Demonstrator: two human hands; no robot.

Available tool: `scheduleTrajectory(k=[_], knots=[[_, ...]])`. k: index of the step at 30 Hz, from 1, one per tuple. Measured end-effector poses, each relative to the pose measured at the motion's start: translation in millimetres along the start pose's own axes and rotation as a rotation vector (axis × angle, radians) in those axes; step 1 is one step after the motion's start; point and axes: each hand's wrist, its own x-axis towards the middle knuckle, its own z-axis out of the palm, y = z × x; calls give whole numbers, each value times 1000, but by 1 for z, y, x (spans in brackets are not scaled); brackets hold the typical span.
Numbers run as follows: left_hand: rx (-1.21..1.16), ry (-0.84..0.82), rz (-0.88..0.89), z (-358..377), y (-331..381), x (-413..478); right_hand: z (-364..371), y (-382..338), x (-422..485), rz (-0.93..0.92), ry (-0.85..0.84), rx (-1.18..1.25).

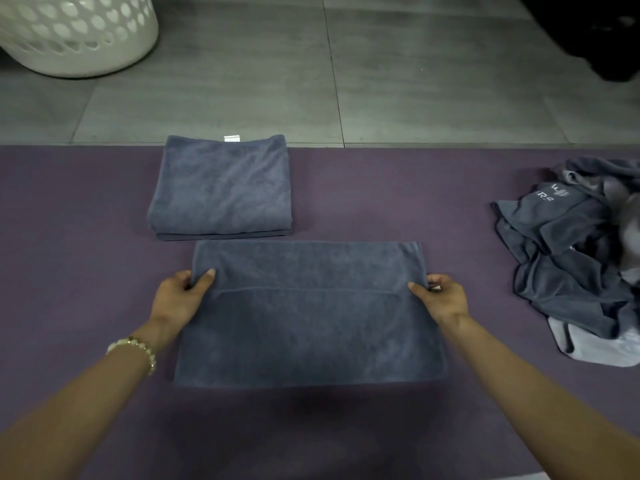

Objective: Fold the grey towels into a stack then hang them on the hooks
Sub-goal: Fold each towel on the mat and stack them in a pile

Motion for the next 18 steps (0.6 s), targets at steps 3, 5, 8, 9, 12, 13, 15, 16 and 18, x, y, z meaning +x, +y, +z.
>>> scheduleTrajectory(k=[3,5,8,9,12,13,15,16,18], knots=[[-214,-77,-125,0,7,10,1,-2,7,46,-30,-98],[-310,-88,-182,-2,6,18,0,-5,8,49,-38,-138],[-275,-31,-106,-4,2,23,1,-4,10,18,-18,-167],[-255,-11,-75,-3,3,24,1,-3,9,6,-7,-178],[-135,33,-10,0,5,20,5,1,2,-48,54,-160],[-45,37,26,0,2,20,7,2,-3,-101,117,-196],[196,36,58,-2,-2,14,14,9,-17,-302,258,-374],[283,27,42,-3,-2,8,20,12,-24,-437,270,-445],[346,-23,-22,-3,-1,-3,33,19,-35,-663,140,-566]])
